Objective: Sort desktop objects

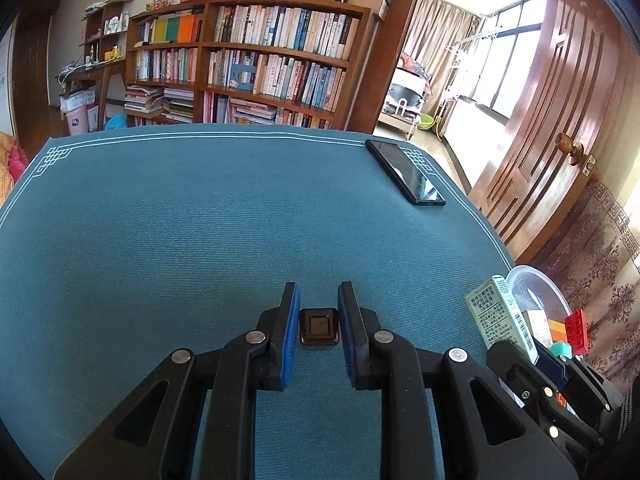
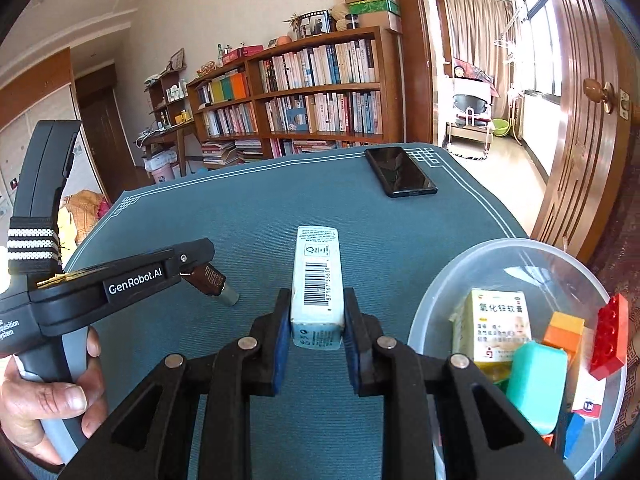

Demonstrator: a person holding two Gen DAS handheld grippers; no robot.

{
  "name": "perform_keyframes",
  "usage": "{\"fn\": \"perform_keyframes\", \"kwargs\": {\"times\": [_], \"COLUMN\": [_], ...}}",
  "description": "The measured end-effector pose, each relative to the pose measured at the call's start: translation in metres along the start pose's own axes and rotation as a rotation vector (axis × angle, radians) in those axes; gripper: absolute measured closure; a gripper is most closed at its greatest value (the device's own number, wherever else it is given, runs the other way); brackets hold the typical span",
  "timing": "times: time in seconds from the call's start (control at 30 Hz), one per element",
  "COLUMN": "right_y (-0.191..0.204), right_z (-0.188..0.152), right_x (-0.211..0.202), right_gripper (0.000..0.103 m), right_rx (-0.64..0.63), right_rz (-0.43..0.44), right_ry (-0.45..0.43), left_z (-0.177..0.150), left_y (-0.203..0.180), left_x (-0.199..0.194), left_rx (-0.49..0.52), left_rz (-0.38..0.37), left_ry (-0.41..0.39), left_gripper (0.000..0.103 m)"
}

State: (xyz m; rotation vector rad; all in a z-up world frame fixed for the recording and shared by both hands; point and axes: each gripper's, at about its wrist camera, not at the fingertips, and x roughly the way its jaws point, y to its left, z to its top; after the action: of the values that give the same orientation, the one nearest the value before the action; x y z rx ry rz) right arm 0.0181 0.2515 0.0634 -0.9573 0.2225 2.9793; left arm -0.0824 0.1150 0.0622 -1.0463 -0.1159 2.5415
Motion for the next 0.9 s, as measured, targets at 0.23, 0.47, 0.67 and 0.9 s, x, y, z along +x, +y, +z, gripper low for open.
{"fn": "perform_keyframes", "kwargs": {"times": [0.23,0.47,0.67,0.9], "right_y": [-0.022,-0.05,-0.073,-0.097], "right_z": [0.001,-0.001,-0.004,-0.011], "right_x": [-0.03,-0.049,-0.06,-0.069], "right_gripper": [0.077,0.077,0.077,0.076], "right_rx": [0.048,0.099,0.145,0.193], "right_rz": [-0.032,-0.086,-0.134,-0.196], "right_ry": [-0.059,-0.092,-0.109,-0.124], "left_z": [-0.002,-0.003,-0.002,0.0], "left_y": [-0.023,-0.037,-0.045,-0.035], "left_x": [-0.002,-0.013,-0.02,-0.01], "left_rx": [0.045,0.066,0.089,0.104], "left_rz": [-0.035,-0.071,-0.079,-0.03], "left_ry": [-0.003,-0.022,-0.04,0.008], "left_gripper": [0.082,0.081,0.081,0.08]}}
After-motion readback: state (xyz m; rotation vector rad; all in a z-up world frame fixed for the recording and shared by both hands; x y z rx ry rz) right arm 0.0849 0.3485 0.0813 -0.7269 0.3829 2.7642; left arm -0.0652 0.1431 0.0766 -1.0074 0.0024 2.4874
